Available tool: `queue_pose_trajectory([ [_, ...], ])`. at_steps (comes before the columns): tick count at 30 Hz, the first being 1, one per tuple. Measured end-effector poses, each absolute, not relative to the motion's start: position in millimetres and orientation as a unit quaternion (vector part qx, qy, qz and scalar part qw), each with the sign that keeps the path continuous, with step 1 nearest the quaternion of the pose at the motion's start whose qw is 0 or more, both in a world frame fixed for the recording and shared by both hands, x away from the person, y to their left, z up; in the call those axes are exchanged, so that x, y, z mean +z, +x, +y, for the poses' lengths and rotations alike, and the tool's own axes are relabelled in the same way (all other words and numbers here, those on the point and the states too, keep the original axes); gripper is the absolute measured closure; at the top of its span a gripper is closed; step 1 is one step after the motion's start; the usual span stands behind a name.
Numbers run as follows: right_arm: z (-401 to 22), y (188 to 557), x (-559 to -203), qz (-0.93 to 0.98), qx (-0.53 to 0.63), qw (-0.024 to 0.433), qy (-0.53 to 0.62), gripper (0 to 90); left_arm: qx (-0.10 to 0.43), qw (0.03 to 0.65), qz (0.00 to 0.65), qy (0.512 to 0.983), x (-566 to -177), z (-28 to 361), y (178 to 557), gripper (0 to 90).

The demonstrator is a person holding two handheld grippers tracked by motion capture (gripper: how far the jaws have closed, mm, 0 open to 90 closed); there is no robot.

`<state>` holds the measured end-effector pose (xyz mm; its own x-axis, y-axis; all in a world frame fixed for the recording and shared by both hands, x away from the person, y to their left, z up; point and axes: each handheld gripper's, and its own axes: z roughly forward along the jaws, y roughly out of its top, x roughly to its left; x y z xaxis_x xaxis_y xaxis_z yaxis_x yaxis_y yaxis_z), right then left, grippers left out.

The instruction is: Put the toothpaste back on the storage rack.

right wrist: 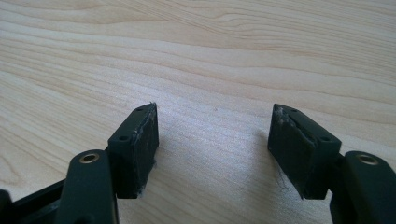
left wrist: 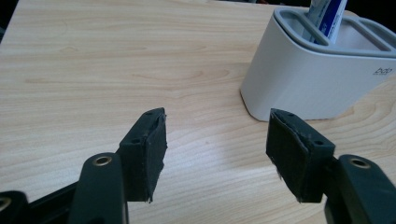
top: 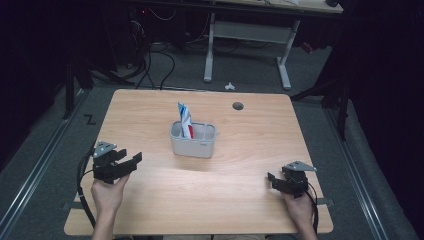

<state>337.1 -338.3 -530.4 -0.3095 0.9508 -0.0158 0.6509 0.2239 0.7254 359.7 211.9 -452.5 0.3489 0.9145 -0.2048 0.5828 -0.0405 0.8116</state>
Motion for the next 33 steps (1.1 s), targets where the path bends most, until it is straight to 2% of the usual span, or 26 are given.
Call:
queue_pose_trajectory([
  [12, -338.1, 337.1, -530.4, 0.746, 0.316, 0.238, 0.536, 33.9, 0.180, 0.435, 0.549, 0.691, -470.0, 212.9, 354.5, 38.7],
  [33, -337.7, 336.8, -530.3, 0.748, 0.316, 0.236, 0.534, 33.8, 0.168, 0.406, 0.552, 0.709, -502.9, 194.5, 358.7, 38.0],
])
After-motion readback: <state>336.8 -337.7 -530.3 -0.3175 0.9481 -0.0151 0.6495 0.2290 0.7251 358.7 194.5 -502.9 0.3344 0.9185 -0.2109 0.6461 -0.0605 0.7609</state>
